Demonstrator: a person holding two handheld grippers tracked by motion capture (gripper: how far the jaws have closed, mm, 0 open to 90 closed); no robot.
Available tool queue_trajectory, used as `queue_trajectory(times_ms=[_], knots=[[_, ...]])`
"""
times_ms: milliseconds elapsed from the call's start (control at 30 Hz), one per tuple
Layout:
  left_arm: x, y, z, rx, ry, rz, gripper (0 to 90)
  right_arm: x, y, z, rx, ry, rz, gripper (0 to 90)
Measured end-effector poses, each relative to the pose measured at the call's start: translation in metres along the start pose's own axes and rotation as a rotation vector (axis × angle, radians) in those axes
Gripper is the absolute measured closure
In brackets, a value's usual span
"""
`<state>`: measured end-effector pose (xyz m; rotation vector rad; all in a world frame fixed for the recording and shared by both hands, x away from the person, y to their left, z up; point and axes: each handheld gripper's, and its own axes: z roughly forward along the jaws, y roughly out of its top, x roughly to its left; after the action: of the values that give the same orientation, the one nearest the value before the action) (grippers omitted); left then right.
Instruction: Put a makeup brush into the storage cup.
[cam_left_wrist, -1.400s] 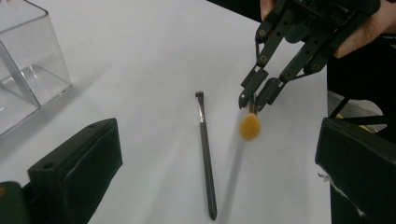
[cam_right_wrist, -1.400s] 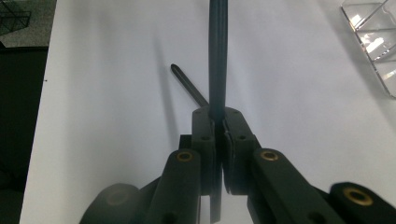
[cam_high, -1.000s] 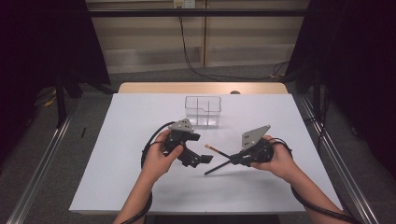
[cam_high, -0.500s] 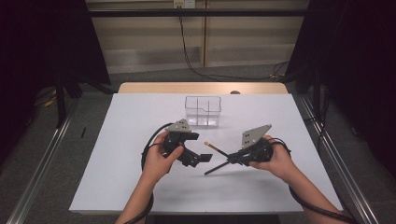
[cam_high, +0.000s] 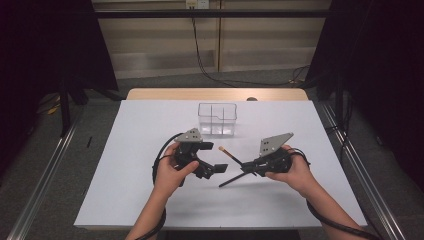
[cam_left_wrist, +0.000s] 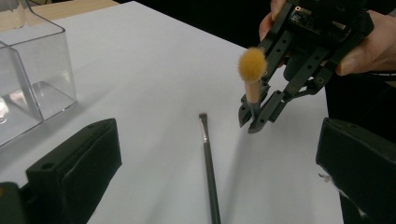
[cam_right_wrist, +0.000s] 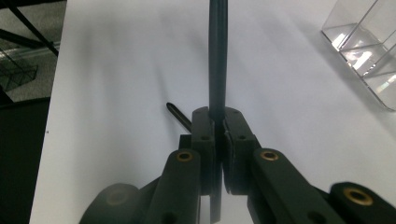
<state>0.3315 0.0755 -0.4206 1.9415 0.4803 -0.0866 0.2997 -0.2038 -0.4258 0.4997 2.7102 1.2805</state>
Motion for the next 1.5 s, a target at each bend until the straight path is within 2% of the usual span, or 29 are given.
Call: queue_trajectory(times_ms=[533,733,833,1000,1133,1500], knots=[[-0.002,0.002,0.003,-0.071,-0.007,0.002,0.0,0.002,0.003,0.003,-0.081,-0.015,0.065,84.8],[-0.003,0.003,0.003,-0.093,-0.006,-0.008,0.0,0.003,0.005,0.004,-0.105,-0.019,0.074,84.8],[-0.003,0.004,0.004,-0.114,-0.016,-0.029,0.0,0.004,0.006,0.004,-0.111,-0.019,0.079,84.8],[-0.003,0.007,0.005,-0.139,-0.009,-0.047,0.0,0.004,0.008,0.004,-0.118,-0.021,0.079,84.8],[-0.003,0.007,0.002,-0.156,0.005,-0.038,0.0,0.003,0.009,0.003,-0.124,-0.023,0.08,84.8],[-0.003,0.007,-0.001,-0.188,0.03,-0.025,13.6,0.004,0.011,0.006,-0.14,-0.024,0.092,84.8]])
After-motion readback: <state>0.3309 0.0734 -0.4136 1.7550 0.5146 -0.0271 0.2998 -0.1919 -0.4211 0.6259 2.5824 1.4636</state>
